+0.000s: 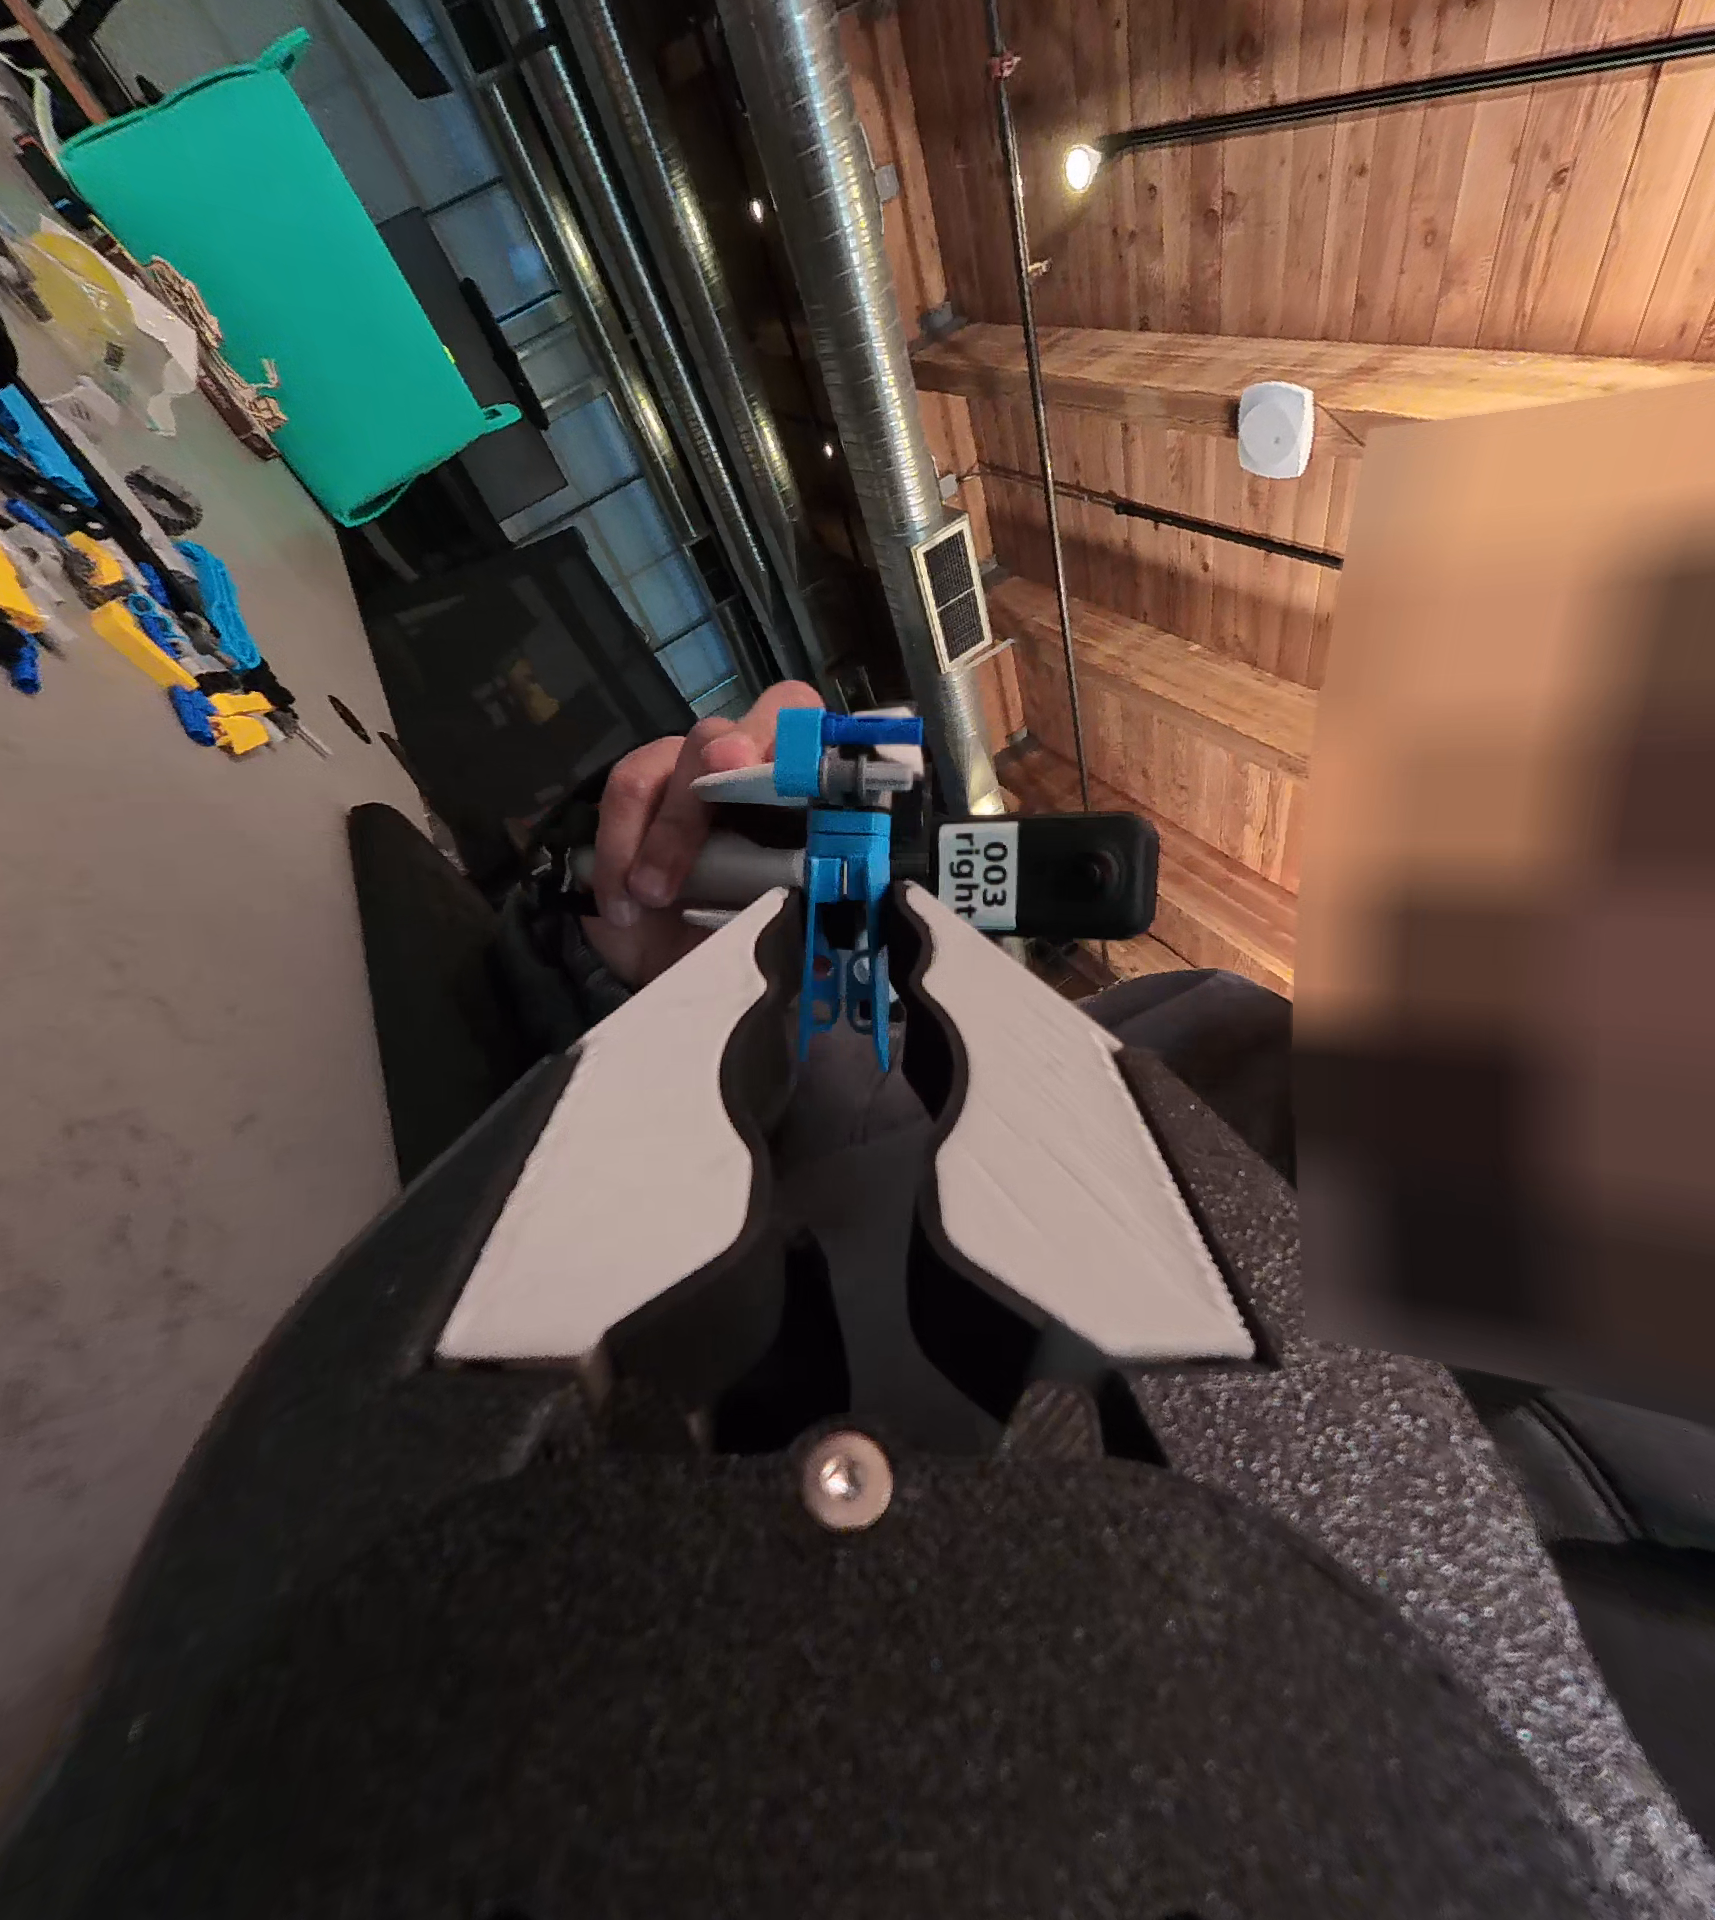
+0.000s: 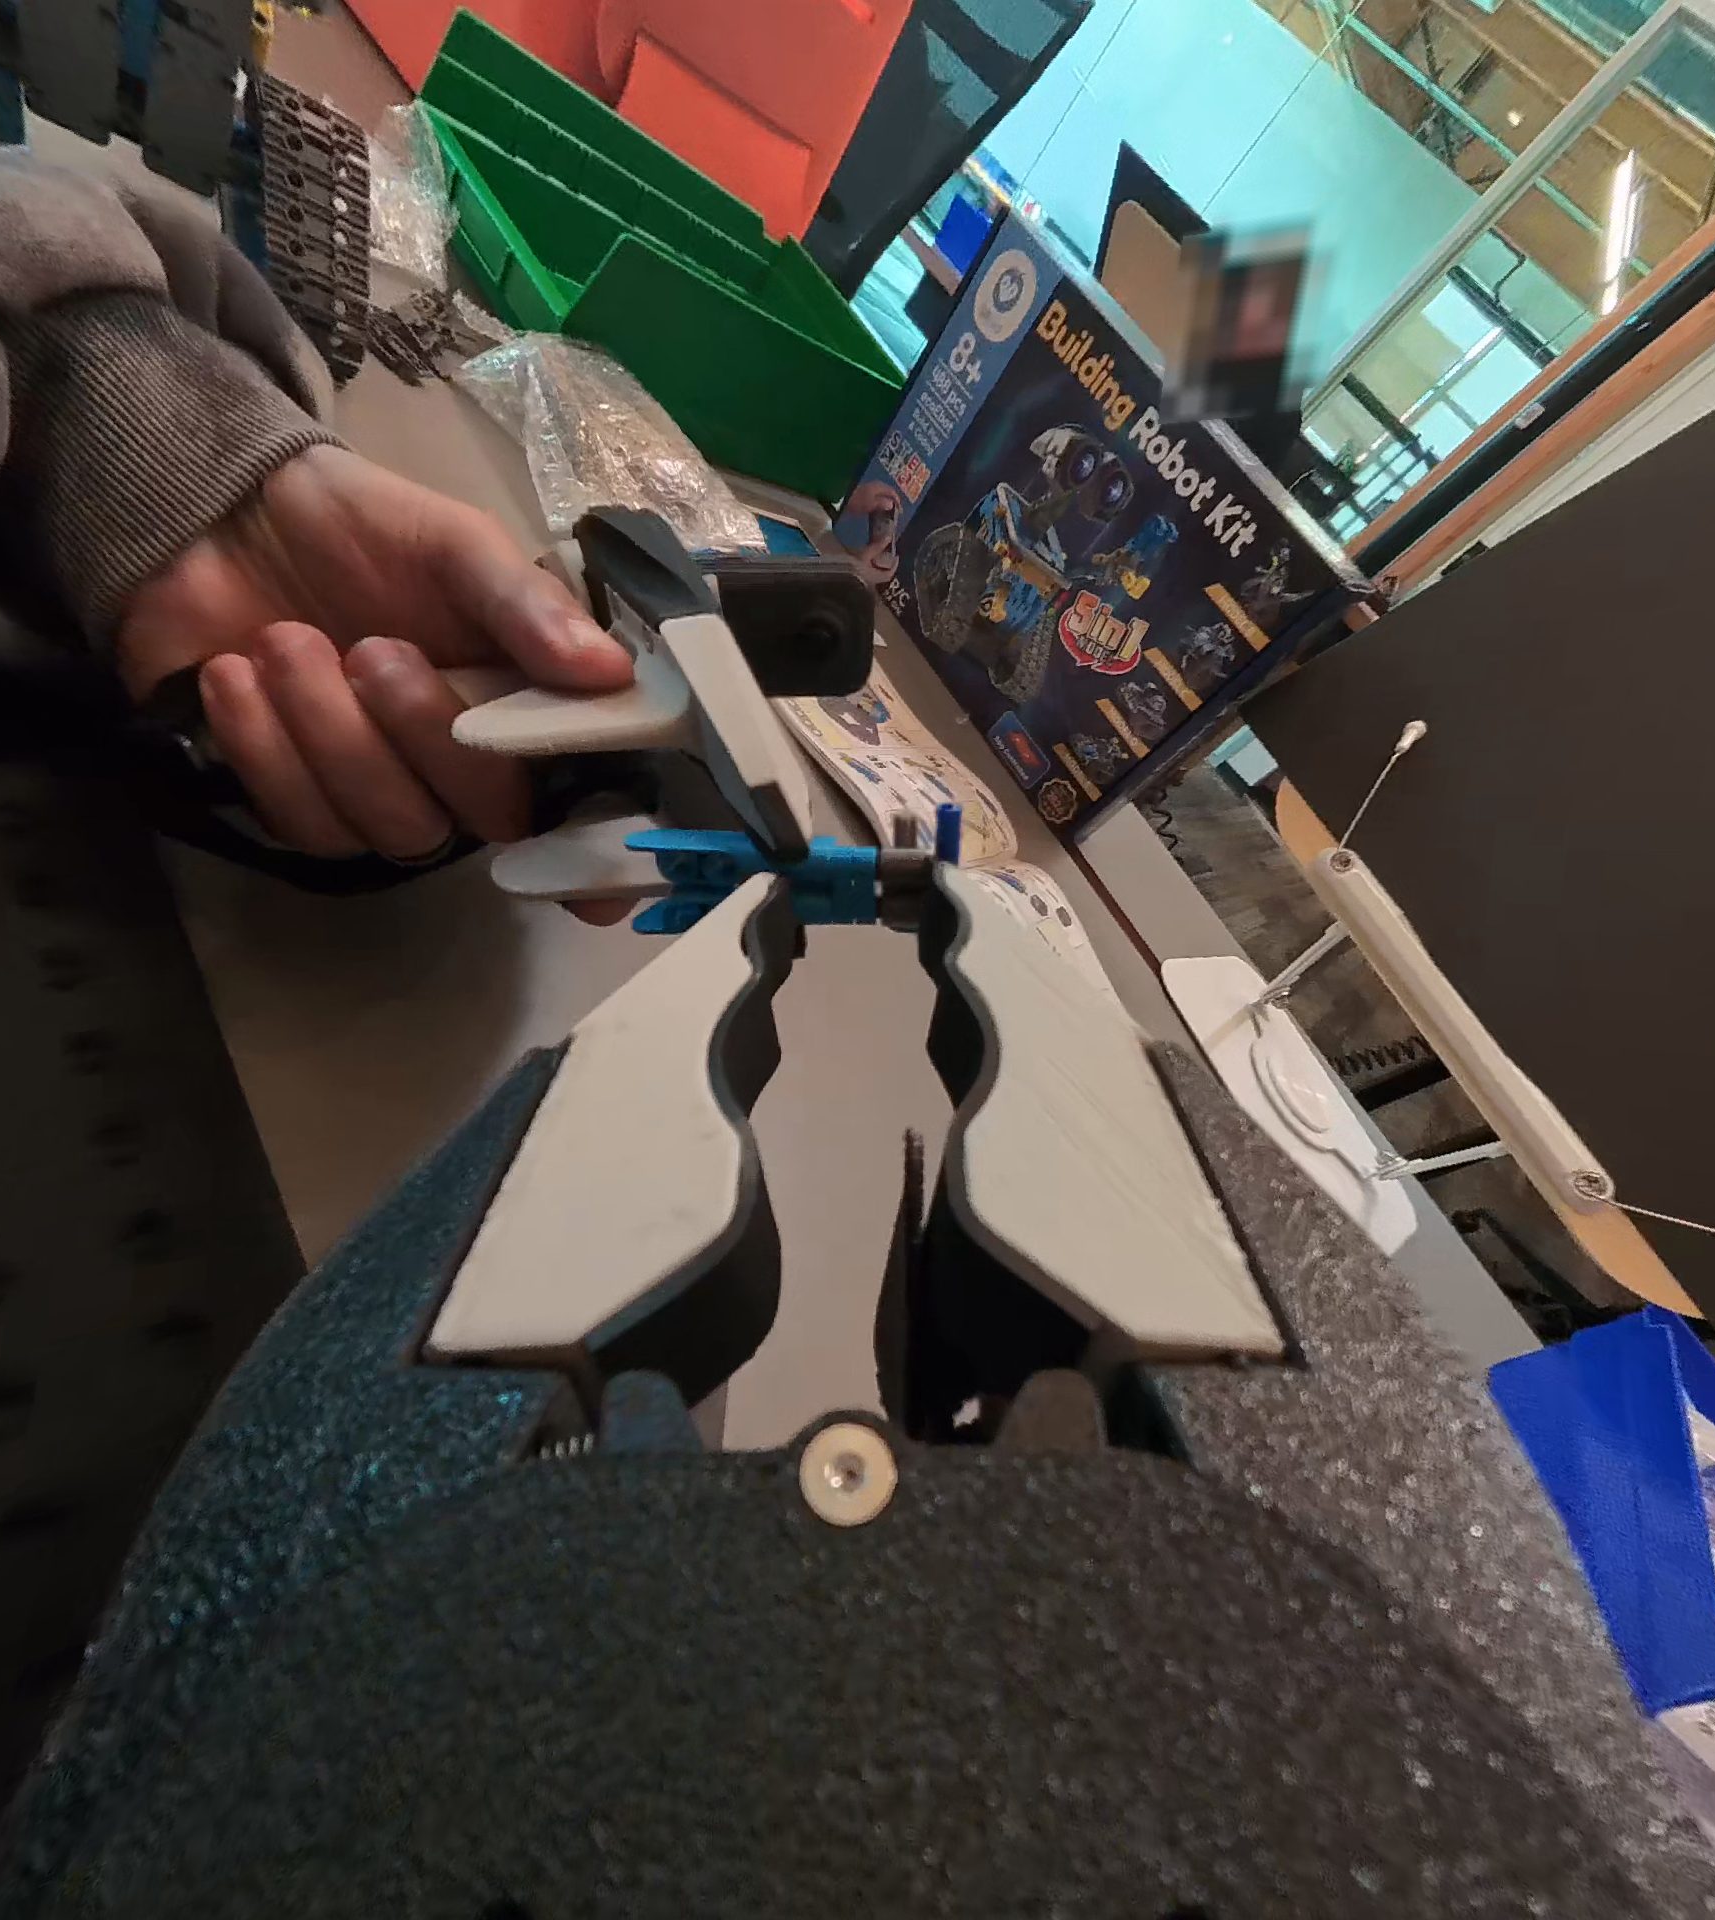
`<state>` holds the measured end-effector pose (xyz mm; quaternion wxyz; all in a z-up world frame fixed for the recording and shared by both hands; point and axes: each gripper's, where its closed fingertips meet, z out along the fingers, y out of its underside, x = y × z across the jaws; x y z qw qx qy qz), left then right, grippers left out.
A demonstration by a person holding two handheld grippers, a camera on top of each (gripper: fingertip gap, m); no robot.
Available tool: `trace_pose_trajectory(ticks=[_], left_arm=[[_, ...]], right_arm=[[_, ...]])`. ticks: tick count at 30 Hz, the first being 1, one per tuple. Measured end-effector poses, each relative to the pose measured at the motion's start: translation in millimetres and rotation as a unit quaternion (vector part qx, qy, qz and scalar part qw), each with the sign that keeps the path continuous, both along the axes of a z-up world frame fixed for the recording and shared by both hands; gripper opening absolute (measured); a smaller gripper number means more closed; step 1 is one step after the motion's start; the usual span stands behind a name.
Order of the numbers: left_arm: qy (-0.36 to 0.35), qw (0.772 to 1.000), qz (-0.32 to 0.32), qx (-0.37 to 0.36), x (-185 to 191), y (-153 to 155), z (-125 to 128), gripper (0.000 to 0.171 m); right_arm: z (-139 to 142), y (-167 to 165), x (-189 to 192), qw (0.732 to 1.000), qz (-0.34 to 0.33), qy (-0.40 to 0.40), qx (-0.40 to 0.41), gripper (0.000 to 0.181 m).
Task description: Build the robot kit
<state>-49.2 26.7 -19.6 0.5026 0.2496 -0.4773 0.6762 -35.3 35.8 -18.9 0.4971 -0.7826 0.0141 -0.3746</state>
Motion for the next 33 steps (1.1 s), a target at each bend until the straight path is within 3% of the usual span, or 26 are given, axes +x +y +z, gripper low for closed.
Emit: trace_pose_trajectory(ticks=[7,12,17,22,27,30,31,33], left_arm=[[-0.028,0.999,0.016,0.021,0,-2,-2,0.012],[-0.001,1.0,0.016,0.025,5,-3,-8,0.012],[-0.012,0.999,0.023,0.031,5,-6,-5,0.014],[-0.05,0.997,0.037,0.041,5,-4,-1,0.016],[-0.085,0.994,0.043,0.052,4,-3,1,0.015],[-0.18,0.969,0.098,0.14,13,-2,-15,0.014],[-0.228,0.946,0.129,0.19,20,0,-23,0.014],[-0.324,0.879,0.187,0.296,38,8,-42,0.015]], right_arm=[[-5,5,-4,1.0,0.014,0.015,0.011,0.023],[-13,4,2,1.0,-0.01,0.011,-0.015,0.024],[-12,0,3,0.998,0.0,0.059,-0.006,0.023],[-3,-3,7,1.0,-0.013,-0.012,-0.009,0.024],[3,-2,4,0.999,0.0,-0.016,0.028,0.025],[-5,-7,16,0.998,-0.028,-0.016,0.049,0.042],[-11,-11,21,0.998,-0.039,-0.005,0.05,0.044],[-25,-18,34,0.996,-0.06,0.041,0.051,0.046]])
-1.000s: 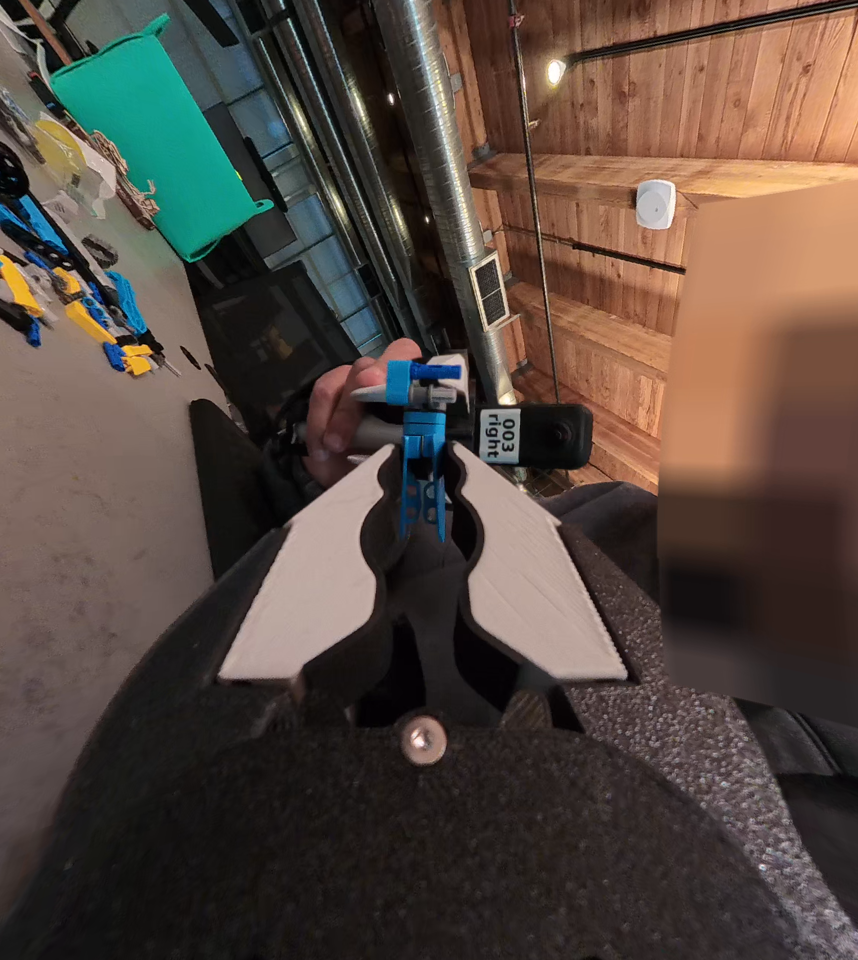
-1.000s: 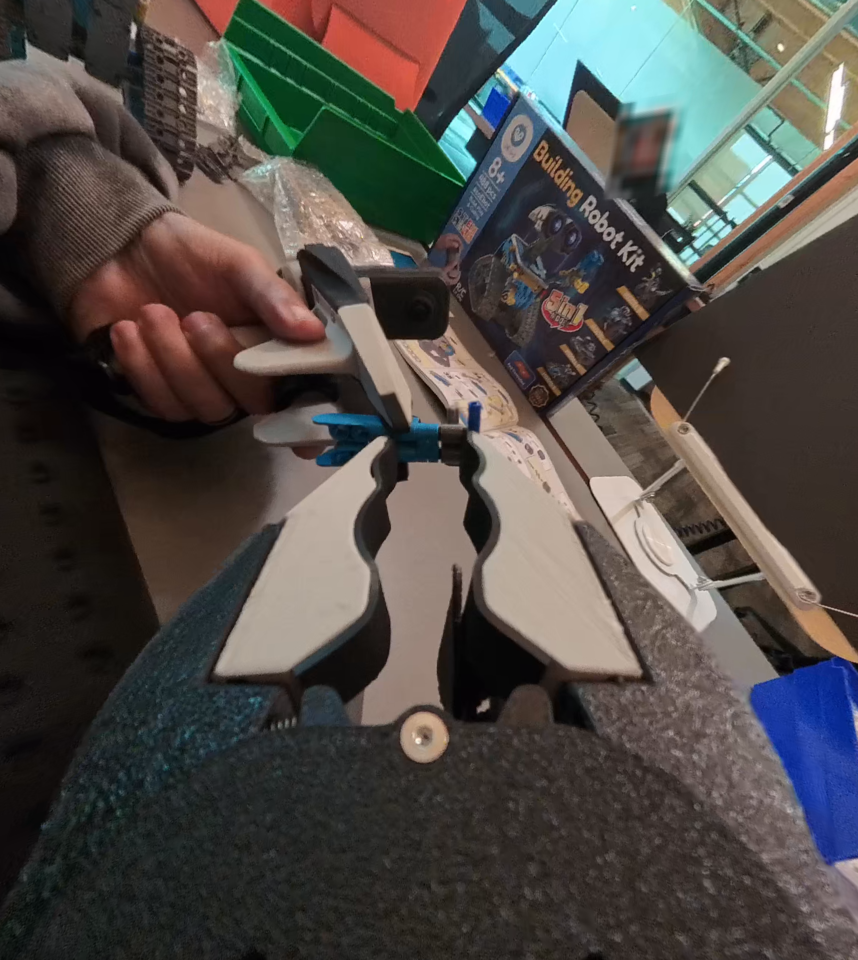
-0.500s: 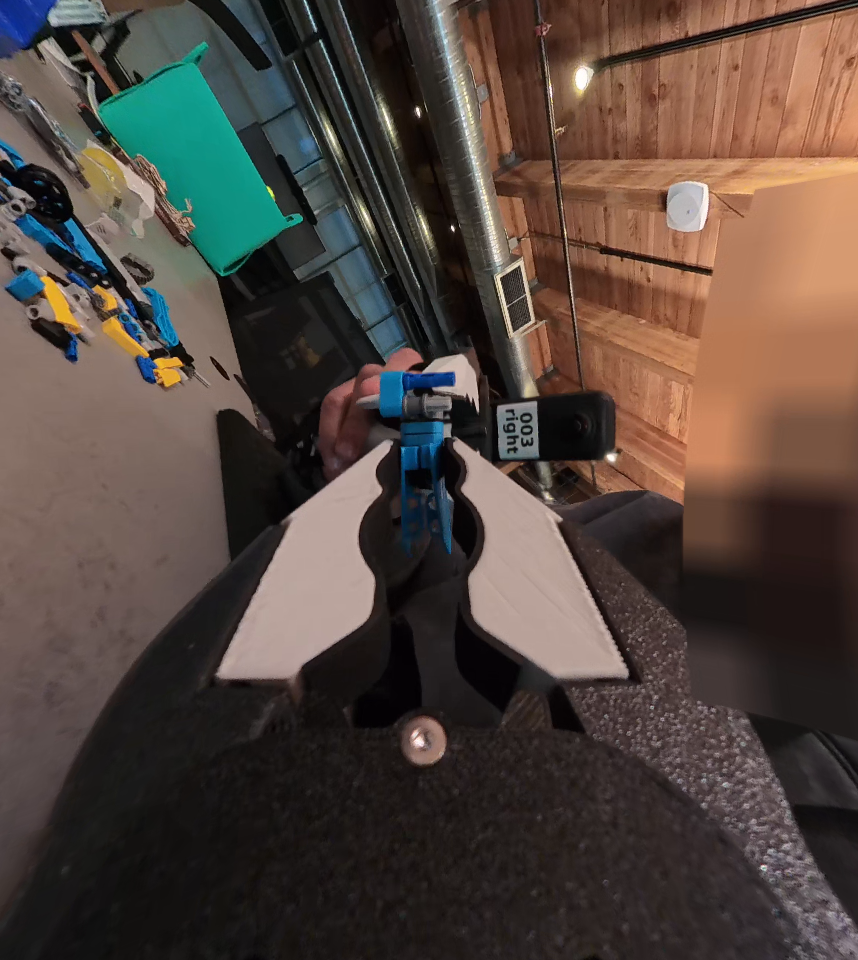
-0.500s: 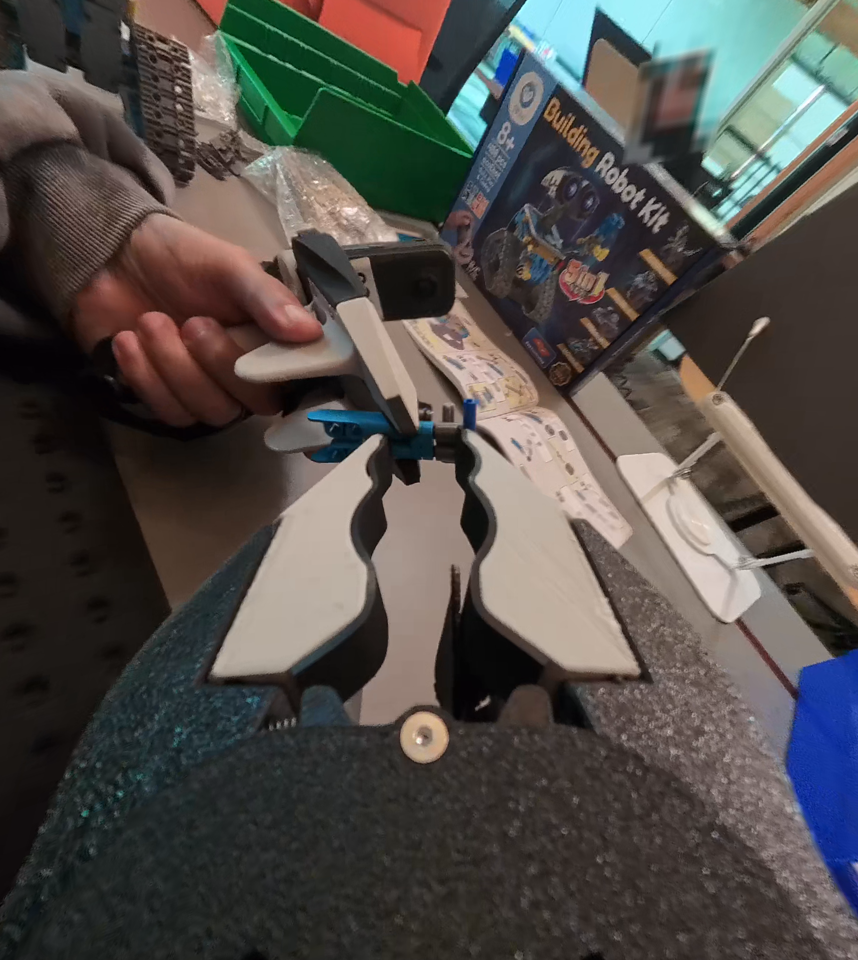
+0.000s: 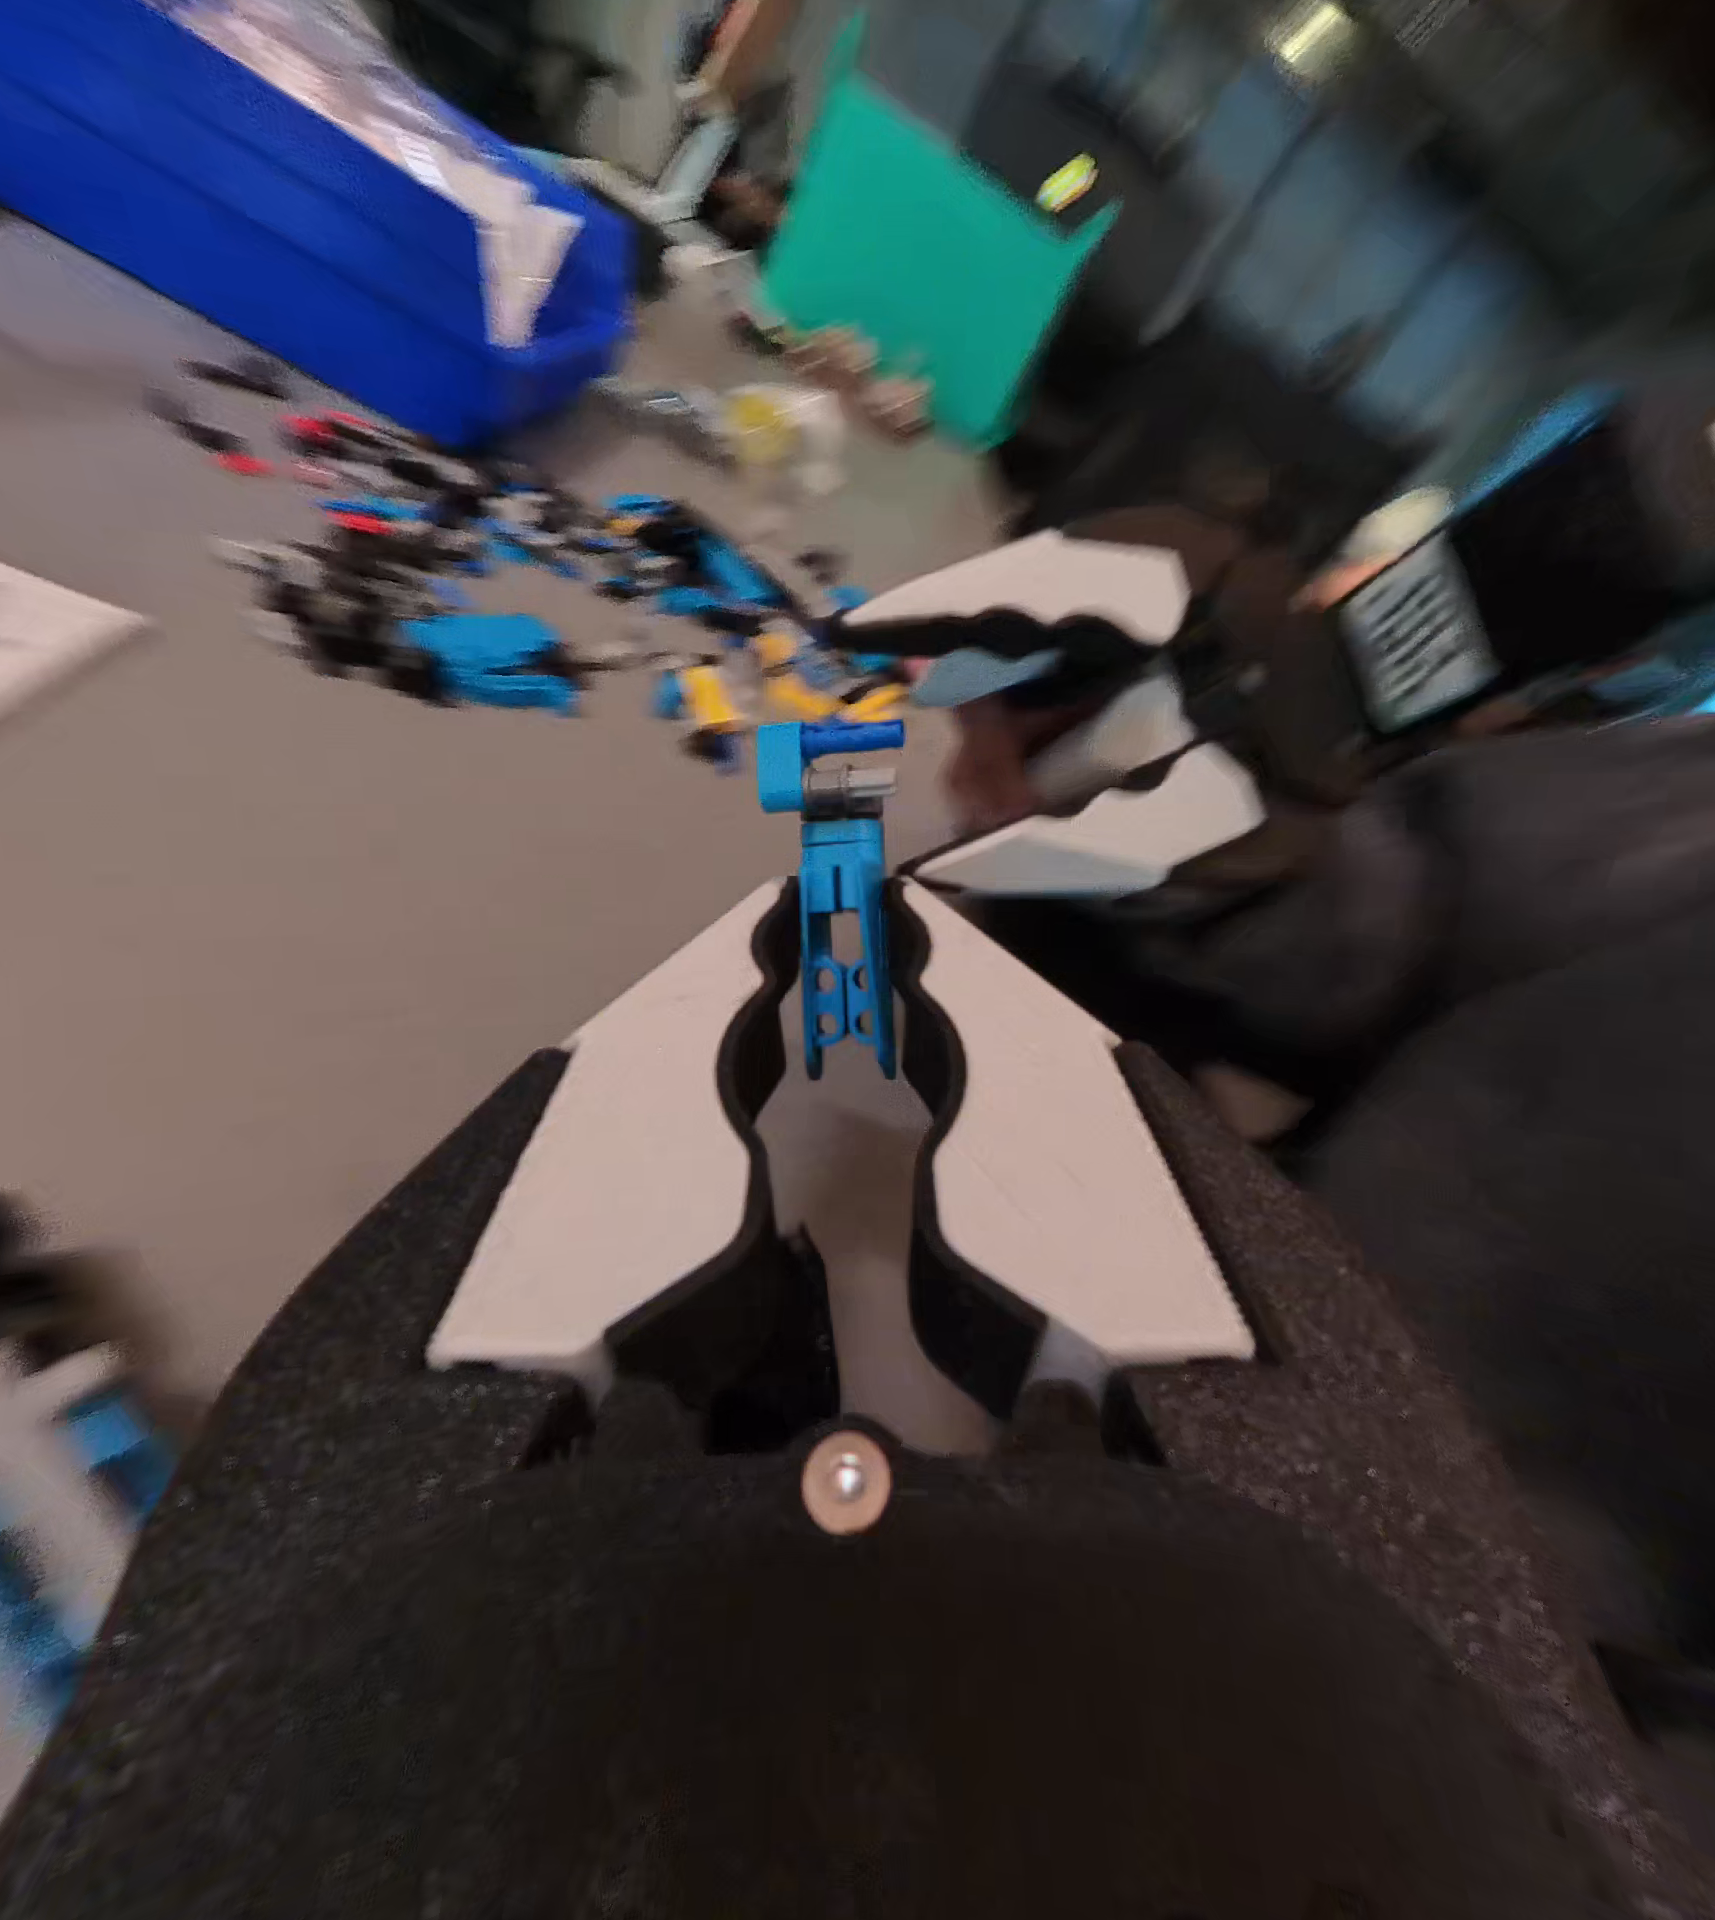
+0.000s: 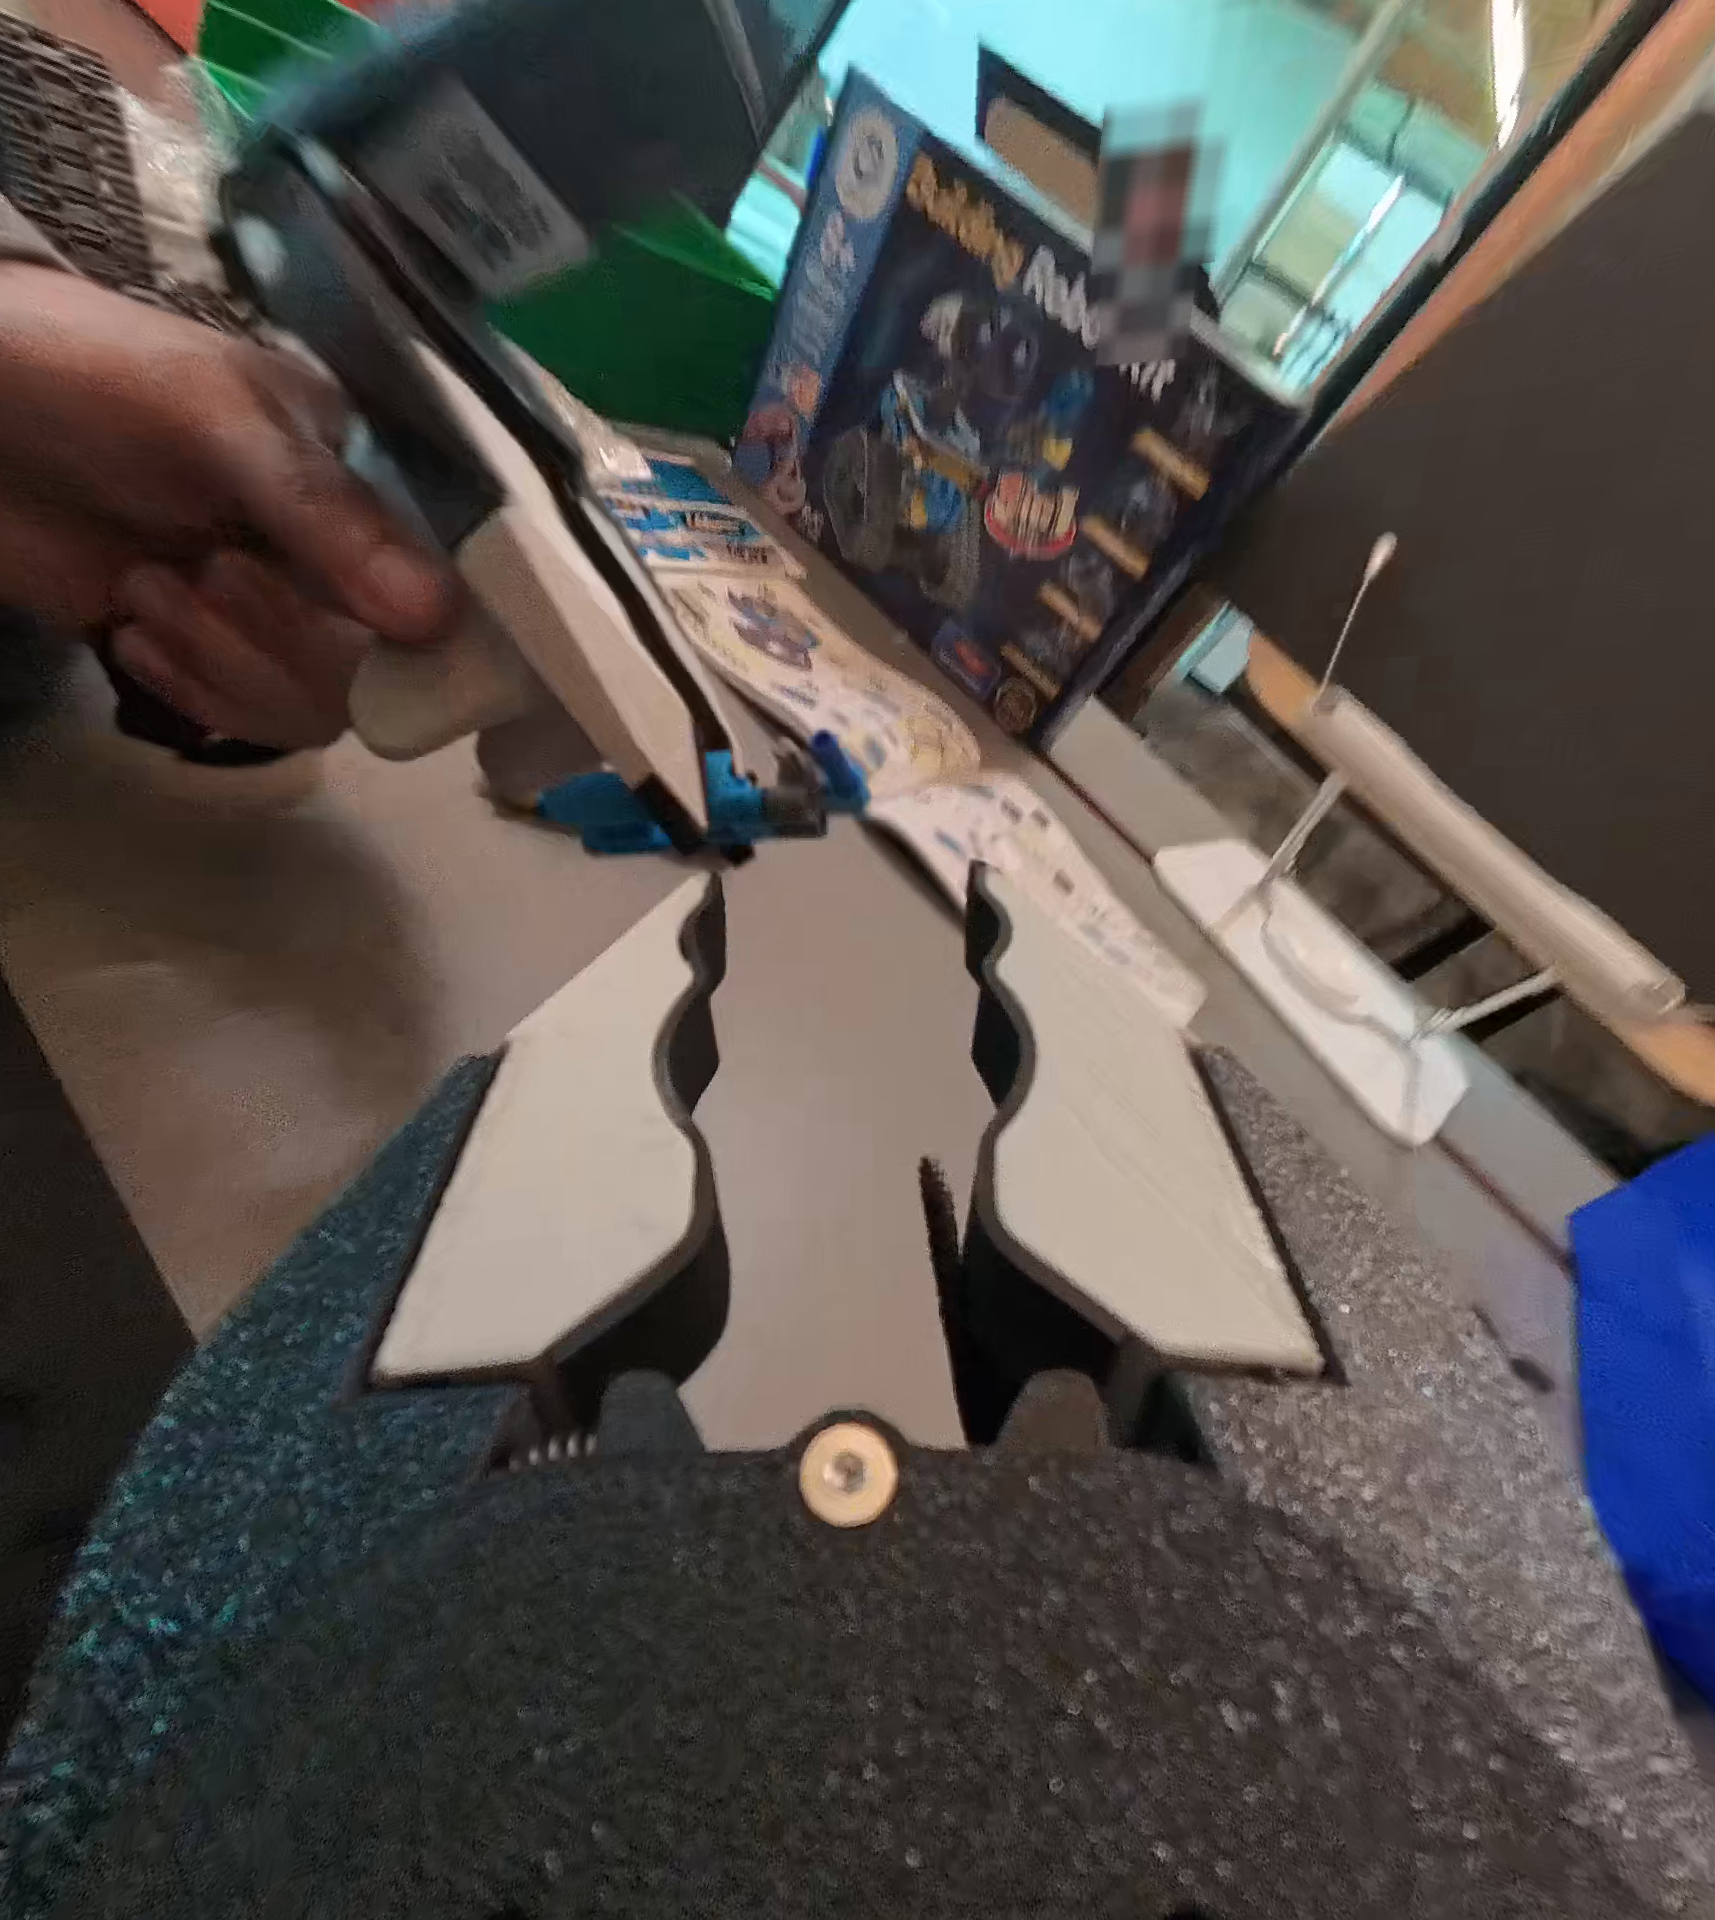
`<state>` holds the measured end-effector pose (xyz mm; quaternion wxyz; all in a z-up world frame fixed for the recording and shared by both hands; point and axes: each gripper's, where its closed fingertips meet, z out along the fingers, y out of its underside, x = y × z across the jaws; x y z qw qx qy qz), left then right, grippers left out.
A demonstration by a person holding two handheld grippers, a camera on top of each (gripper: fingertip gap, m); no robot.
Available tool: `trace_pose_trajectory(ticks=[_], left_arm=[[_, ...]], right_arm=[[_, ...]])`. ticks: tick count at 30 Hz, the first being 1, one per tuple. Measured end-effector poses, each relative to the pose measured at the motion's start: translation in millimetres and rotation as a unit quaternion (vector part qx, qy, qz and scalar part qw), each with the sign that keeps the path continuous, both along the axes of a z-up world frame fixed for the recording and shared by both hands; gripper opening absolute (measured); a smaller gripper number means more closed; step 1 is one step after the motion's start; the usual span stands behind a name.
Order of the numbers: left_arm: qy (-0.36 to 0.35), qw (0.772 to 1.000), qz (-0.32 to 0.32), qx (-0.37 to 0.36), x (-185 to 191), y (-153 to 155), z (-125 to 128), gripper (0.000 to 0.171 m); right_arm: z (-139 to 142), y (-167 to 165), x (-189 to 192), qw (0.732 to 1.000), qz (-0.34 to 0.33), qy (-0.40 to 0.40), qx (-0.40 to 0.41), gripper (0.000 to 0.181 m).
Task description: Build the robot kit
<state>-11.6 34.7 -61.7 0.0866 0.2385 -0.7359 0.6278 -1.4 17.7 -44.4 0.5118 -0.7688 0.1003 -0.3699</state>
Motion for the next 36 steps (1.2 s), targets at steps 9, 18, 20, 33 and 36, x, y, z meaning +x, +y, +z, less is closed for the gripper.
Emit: trace_pose_trajectory(ticks=[9,18,20,33,36], left_arm=[[-0.129,0.93,0.054,0.339,15,17,-91,0.015],[-0.088,0.941,0.045,0.323,10,11,-99,0.015],[-0.081,0.945,0.044,0.312,9,9,-97,0.024],[-0.105,0.953,0.262,0.113,94,90,-9,0.036],[-0.106,0.936,0.312,0.126,113,118,-12,0.036]], right_arm=[[-36,-23,38,0.976,-0.023,0.192,0.098,0.038],[-51,-18,38,0.977,-0.02,0.202,0.059,0.032],[-52,-19,40,0.977,-0.024,0.205,0.061,0.032],[38,-42,108,0.965,-0.12,0.225,0.064,0.061],[-21,-19,145,0.943,-0.128,0.297,0.082,0.058]])
